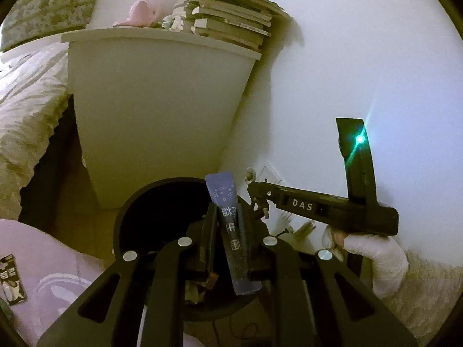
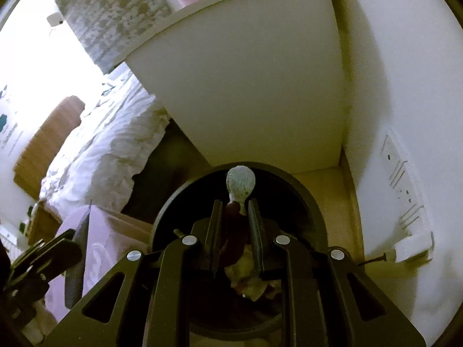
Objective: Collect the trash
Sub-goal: 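Carry both items over the black bin and open both grippers, then move both tools back to the table toward the gum pack and cup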
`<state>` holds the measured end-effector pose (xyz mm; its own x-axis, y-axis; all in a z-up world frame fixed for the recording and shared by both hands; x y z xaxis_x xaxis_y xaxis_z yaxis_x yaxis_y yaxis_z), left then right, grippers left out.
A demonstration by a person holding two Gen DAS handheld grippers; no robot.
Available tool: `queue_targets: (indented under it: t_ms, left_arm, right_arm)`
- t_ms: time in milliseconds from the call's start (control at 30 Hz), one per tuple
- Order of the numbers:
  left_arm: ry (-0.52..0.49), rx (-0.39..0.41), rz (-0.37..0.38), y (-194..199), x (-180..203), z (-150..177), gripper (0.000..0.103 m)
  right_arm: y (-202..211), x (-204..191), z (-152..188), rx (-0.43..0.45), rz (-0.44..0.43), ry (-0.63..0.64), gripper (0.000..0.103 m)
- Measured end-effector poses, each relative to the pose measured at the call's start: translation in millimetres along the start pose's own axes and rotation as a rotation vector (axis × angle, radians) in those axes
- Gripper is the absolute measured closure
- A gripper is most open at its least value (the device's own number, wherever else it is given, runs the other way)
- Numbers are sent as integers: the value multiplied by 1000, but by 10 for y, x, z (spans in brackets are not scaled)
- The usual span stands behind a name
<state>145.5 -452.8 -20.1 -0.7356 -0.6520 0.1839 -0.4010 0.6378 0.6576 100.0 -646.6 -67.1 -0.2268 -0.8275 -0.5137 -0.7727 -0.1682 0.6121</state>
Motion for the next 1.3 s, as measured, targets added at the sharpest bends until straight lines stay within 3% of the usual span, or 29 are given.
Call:
queue_targets:
  t_ms: [67,167,200,233,267,300,433,533,733,1100,1200,1300]
  left_arm:
    - [3,-5,4,-34,28,-10,85]
    - [8,-18,-2,-63,43,-12,81]
    - [10,-18,-3,-60,43,-11,68]
    - [13,-14,-10,-43,38,-5,59]
    - [16,-6,-19,-22,29,-1,42]
    - [17,8,-33,13,15,3,36]
    - [34,17,-52,120,-63,33,35]
    - [51,25,-77,219,-147,77,28]
    - [111,41,-147,503,-528,300,25]
    - [272,-56,-355,1052,-2137,1021,25]
    - [248,-115,-374,1076,-2443,1167,29]
    - [251,-158,-347,1084,-2662,1280,34]
  right_arm:
    - [0,30,-5,-10,3,-13,82]
    - [55,43,-11,2,6,-30,54]
    - [80,38,-15,13,8,-31,47]
    - [90,31,-14,16,7,-29,46]
    - [96,21,-11,15,4,-27,45]
    - [97,3,-2,11,0,-26,45]
    - [104,-68,36,1,-18,-21,45]
    - [84,-204,82,-15,-43,-6,45]
    - [-33,-691,279,-81,-109,88,45]
    - [-592,-2290,1209,-400,-346,418,45]
    - [-726,-2637,1396,-445,-383,476,45]
    - [-836,-2900,1521,-462,-393,516,45]
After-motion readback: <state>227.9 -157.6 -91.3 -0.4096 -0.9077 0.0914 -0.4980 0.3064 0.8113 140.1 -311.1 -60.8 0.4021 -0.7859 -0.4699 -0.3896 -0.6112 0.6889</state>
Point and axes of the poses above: each gripper's, at about its wrist camera, not at the fingertips, and y roughly against the way its jaws point, x to its right, z to its underside, the point moved 4 cm from there along -y, roughly the way its jaws point, and after that the axes turned 11 degrees about -z, right-handed, at the moved point
